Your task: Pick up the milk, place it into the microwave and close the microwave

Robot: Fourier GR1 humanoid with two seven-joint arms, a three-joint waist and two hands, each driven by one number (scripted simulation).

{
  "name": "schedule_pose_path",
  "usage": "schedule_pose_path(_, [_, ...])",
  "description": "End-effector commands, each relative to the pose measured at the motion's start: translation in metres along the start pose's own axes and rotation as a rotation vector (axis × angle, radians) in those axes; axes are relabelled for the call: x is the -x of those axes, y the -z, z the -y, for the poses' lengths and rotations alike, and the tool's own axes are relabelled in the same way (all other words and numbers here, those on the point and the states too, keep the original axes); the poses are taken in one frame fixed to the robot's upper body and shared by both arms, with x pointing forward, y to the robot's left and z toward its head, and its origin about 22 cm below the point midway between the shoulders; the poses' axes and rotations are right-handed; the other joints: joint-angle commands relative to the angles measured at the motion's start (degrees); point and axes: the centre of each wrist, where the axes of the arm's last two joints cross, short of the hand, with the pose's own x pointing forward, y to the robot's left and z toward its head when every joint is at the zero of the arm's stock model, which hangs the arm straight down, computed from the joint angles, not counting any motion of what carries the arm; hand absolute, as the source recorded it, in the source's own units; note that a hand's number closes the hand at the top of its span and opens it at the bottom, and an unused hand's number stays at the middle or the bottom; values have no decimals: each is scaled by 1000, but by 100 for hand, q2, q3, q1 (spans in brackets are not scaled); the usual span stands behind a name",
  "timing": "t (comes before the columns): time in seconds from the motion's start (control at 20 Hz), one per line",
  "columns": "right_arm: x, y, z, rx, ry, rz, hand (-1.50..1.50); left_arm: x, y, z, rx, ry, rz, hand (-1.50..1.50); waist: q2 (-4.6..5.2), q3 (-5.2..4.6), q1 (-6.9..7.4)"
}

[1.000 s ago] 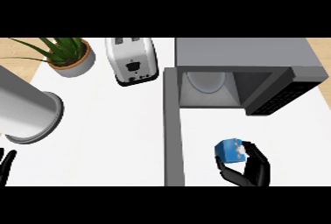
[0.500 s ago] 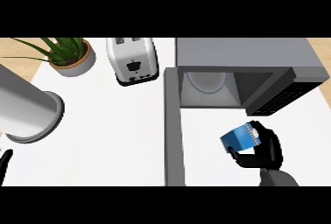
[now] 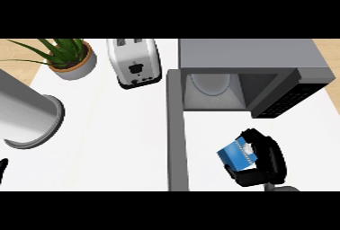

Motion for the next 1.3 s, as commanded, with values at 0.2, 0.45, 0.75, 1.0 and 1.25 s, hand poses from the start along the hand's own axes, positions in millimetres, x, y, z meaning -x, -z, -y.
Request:
schedule_pose_path(0.2, [-51,-8,-56,15,28,-22,150,2,-2,1,9,-22,-5,-150,7,1,-5])
schedule_pose_path(0.45, [-70,18,-82,61,16,-27,150,3,-11,-11,4,-21,-17,-150,11,3,32])
schedule_pose_path(0.75, [-95,31,-102,63,-26,5,150,-23,-14,-32,-4,-1,-18,-150,8,4,30])
schedule_pose_path(1.0, [-85,76,-134,108,-96,26,150,-6,-22,-40,-31,7,-17,-150,13,2,67])
schedule_pose_path(1.25, [-65,109,-123,192,-227,9,150,-7,-24,-43,-23,14,-23,-150,20,2,86])
